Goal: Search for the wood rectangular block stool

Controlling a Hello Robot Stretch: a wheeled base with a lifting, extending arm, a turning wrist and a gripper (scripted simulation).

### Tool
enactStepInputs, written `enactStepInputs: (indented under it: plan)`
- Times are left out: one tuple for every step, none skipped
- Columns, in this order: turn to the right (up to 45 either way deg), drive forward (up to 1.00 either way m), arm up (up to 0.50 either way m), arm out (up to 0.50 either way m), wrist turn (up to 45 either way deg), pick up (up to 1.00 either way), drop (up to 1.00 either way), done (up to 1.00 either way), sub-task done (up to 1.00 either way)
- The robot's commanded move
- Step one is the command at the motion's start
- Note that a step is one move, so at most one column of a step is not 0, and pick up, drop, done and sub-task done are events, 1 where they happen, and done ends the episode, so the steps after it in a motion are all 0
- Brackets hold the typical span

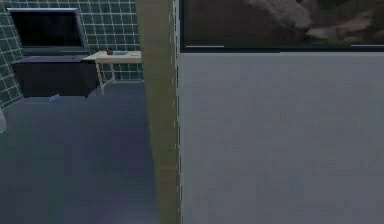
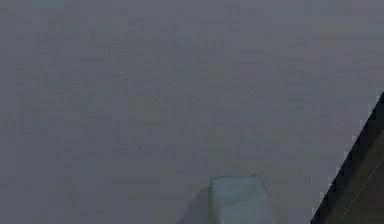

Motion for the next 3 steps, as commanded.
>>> enactStepInputs:
  plan:
    - [-24.0, 0.0, 0.0, 0.0, 0.0, 0.0, 0.0, 0.0, 0.0]
    - [0.0, 0.1, 0.0, 0.0, 0.0, 0.0, 0.0, 0.0, 0.0]
    - [45.0, 0.0, 0.0, 0.0, 0.0, 0.0, 0.0, 0.0, 0.0]
